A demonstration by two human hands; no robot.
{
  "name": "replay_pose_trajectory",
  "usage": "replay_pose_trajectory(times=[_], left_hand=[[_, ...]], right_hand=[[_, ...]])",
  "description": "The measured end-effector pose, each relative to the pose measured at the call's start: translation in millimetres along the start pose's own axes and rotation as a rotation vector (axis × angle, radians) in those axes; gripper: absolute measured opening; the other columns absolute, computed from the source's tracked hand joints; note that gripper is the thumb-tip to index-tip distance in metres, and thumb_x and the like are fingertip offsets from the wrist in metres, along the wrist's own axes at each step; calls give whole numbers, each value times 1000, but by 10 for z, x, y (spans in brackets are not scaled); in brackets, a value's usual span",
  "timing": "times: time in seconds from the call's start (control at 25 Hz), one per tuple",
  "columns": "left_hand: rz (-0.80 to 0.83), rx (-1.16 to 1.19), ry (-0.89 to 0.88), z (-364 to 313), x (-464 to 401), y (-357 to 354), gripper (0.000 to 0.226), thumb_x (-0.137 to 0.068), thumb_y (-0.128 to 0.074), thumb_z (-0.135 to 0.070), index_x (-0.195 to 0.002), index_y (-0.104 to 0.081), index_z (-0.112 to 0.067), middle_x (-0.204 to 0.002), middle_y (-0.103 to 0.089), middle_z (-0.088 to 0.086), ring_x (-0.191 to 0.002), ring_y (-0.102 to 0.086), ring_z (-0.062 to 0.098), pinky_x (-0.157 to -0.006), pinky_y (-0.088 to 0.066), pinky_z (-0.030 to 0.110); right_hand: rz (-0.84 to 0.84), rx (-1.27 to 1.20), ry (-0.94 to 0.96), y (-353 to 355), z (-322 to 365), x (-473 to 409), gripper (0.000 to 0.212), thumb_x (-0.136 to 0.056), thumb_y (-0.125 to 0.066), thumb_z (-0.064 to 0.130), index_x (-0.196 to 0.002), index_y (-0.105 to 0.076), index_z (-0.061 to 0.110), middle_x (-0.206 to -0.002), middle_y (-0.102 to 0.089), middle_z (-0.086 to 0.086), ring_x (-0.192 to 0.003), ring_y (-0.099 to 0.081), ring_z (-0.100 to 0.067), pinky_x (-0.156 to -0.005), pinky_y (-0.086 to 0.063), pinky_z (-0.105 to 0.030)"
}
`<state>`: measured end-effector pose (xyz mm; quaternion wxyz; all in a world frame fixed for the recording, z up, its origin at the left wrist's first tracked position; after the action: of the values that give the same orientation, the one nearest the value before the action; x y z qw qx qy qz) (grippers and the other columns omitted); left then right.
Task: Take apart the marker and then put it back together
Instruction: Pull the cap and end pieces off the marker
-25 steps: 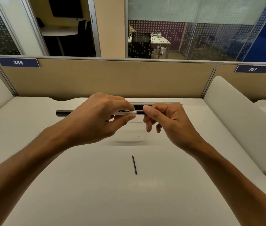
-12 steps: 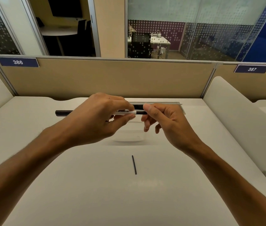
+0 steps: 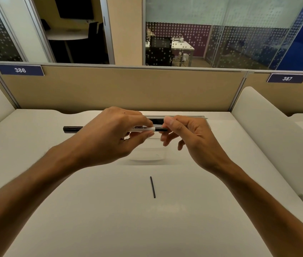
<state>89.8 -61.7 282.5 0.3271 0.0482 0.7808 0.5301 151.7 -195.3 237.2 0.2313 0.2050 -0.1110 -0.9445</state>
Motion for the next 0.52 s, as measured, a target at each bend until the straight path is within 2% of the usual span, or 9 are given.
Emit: replay_pose_trajectory(times=[0.12, 0.28, 0.52], left_hand=[[7, -9, 1, 4, 1, -20, 21, -92, -59, -29, -100, -71, -14, -77, -66, -6, -57, -50, 4, -57, -35, 14], [7, -15, 4, 14, 17, -32, 25, -91, -57, -33, -100, -71, -14, -76, -67, -6, -55, -50, 9, -55, -38, 18], [1, -7, 3, 28, 23, -24, 23, -93, -59, -32, -101, -71, -15, -78, -68, -5, -60, -57, 13, -54, -47, 28]], right_hand=[[13, 21, 4, -14, -18, -1, 49, -92, -46, 49, -75, -72, 11, -70, -73, -1, -66, -69, -12, -58, -44, -9], [93, 6, -1, -76, -26, 16, 37, -93, -49, 40, -77, -71, 15, -69, -72, 1, -65, -68, -11, -53, -47, -18], [87, -55, -8, -52, 4, 28, 26, -85, -60, 43, -87, -71, 20, -77, -73, 4, -70, -69, -11, -54, -49, -19]])
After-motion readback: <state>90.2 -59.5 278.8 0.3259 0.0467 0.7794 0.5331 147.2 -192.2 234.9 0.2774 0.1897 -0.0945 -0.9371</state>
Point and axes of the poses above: each hand's wrist, its own x-axis away from the middle knuckle, its own y-axis out of the back of the hand, z = x × y, the point moved 7 cm from there along -x, towards the middle knuckle
